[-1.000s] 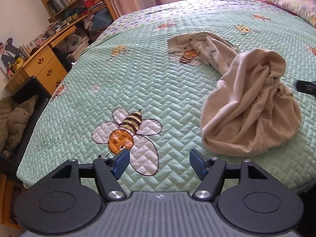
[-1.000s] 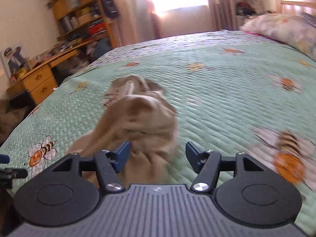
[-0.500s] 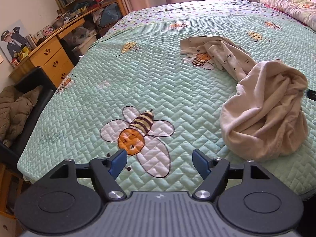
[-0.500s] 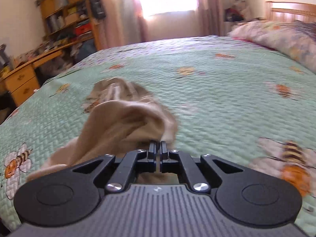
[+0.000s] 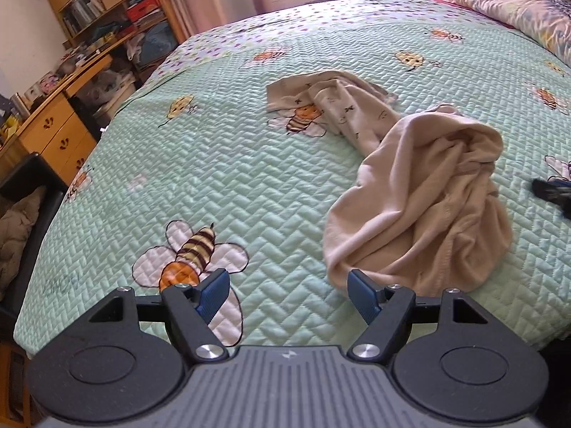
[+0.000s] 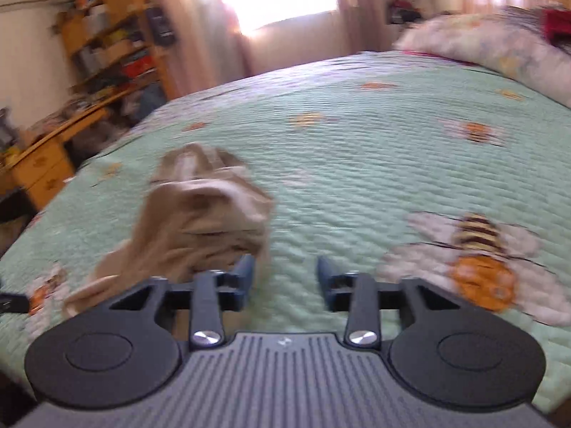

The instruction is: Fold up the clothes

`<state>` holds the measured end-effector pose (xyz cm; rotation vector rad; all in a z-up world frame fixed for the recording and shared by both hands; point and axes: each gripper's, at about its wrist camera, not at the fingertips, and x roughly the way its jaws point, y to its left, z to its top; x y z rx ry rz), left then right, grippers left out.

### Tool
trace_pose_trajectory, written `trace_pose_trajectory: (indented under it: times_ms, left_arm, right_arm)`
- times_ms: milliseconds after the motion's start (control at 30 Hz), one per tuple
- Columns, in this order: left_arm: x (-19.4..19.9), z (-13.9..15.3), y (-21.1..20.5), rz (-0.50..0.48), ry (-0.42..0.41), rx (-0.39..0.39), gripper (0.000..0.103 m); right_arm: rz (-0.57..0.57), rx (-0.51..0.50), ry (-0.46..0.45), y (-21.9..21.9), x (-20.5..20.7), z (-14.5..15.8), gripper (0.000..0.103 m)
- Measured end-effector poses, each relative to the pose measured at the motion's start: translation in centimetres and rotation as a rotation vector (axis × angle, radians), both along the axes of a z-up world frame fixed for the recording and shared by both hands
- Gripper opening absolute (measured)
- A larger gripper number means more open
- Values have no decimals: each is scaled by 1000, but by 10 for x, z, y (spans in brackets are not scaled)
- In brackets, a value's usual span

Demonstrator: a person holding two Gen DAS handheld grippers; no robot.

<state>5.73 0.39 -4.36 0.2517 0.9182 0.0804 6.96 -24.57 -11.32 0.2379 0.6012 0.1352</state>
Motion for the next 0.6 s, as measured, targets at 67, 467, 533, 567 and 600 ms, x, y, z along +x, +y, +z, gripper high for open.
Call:
trace_pose_trajectory:
  times_ms: [67, 467, 533, 567, 600]
  left_arm:
    - [2, 2, -3, -5, -1, 2, 76]
    - [18, 0, -9, -9, 15, -2, 77]
    - [22, -1, -9, -8, 17, -3, 77]
    - [23, -1, -9, -8, 19, -3, 77]
    - [25, -2, -9, -7, 20, -4, 77]
  right_arm:
    - [61, -3, -3, 19, 8, 2, 53]
    - [46, -109, -5, 52, 65, -11, 18]
    - [-7, -100, -18, 39, 60, -9, 14]
    - [-34, -97, -23, 32, 58, -7, 14]
    - [-62, -94, -28, 24, 55, -6, 14]
